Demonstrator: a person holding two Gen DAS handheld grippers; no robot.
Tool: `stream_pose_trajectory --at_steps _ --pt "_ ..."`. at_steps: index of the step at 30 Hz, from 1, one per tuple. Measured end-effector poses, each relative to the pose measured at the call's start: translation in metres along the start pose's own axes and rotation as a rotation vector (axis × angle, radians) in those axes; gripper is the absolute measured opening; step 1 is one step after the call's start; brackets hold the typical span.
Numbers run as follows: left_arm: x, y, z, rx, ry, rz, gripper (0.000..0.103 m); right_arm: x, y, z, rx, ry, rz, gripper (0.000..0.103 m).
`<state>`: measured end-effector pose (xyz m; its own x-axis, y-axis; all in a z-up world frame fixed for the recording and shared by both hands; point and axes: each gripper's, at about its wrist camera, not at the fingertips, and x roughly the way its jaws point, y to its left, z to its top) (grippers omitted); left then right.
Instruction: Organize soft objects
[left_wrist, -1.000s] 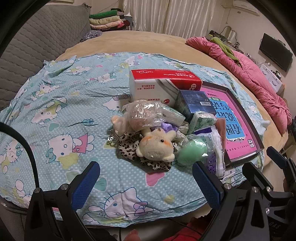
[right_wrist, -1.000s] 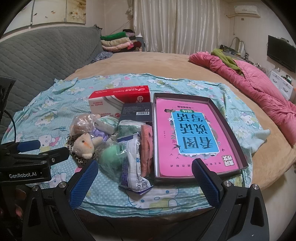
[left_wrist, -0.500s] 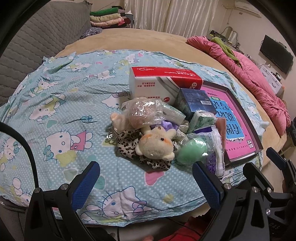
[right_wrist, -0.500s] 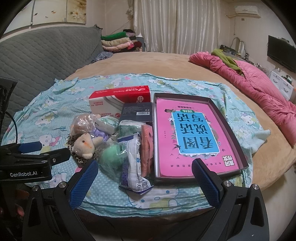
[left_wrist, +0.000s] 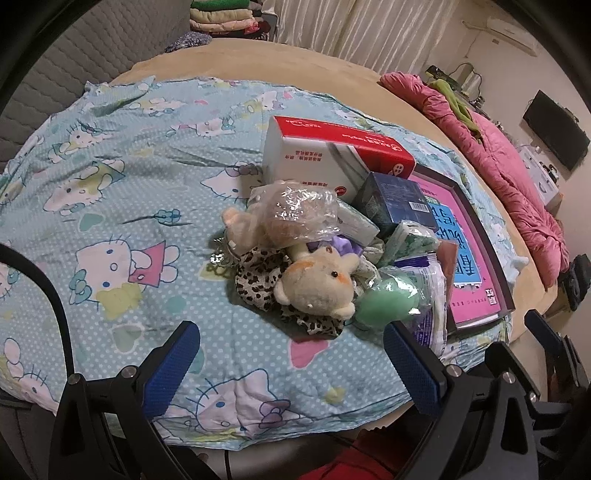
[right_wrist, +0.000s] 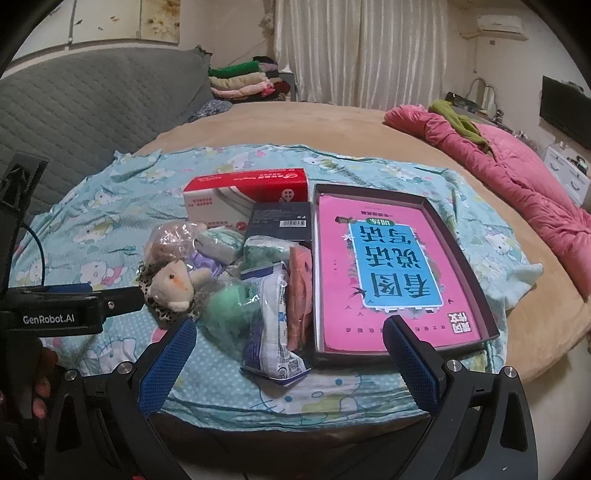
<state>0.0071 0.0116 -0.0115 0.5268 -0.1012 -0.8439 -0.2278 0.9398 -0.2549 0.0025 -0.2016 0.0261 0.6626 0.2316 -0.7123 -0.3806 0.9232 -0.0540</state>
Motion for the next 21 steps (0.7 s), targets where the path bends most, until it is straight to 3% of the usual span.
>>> stream_pose_trajectory --at_steps 9,21 --pt "0.022 -0.011 0.014 0.039 0.032 -0.037 0.083 0.008 0.007 -0.002 -0.045 0.022 0.028 0.101" --pt "0.052 -0.021 0.023 0.11 0.088 -0.041 0.072 0.031 0.034 -0.001 -0.188 0.081 0.114 0.101"
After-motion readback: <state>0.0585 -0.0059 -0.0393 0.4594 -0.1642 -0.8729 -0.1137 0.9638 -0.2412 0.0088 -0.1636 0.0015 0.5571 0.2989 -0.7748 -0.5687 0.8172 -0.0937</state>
